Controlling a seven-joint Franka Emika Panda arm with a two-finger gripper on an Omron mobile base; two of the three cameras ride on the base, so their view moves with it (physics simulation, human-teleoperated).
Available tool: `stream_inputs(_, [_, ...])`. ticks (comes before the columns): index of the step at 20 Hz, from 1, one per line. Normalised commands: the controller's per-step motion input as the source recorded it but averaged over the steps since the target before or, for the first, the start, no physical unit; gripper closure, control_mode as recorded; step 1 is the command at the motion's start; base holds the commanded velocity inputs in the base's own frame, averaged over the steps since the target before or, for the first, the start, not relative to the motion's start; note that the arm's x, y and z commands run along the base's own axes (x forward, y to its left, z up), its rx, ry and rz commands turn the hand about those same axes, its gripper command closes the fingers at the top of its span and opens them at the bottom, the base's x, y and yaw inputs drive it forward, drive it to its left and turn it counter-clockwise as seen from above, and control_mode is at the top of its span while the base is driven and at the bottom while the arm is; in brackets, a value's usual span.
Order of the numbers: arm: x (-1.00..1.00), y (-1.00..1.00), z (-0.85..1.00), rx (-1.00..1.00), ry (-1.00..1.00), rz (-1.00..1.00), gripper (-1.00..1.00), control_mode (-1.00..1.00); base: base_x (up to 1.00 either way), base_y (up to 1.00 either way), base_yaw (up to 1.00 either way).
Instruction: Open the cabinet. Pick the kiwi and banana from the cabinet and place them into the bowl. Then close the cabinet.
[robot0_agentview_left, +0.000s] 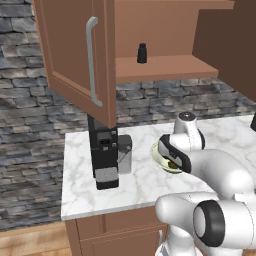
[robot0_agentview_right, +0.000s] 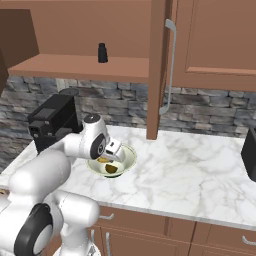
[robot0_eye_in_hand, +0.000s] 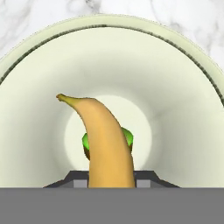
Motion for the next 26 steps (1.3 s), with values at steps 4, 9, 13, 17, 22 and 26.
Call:
stream_inputs(4, [0.05,0.0,-0.11,0.0,0.01,-0.01,1.0,-1.0,0.0,0.0,0.0])
stream_inputs(9, [0.04,0.0,-0.12,0.0,0.01,-0.01,1.0,-1.0,0.0,0.0,0.0])
stream_inputs(13, [0.0,0.0,-0.12,0.0,0.02,0.0,1.0,-1.0,0.0,0.0,0.0])
stream_inputs(17, [0.0,-0.01,-0.13,0.0,0.01,0.0,-1.0,-1.0,0.0,0.0,0.0])
stream_inputs(22, [0.0,-0.03,-0.03,0.01,0.01,0.0,-1.0,-1.0,0.0,0.0,0.0])
stream_inputs(26, [0.0,-0.08,-0.01,0.01,-0.02,0.0,-1.0,-1.0,0.0,0.0,0.0])
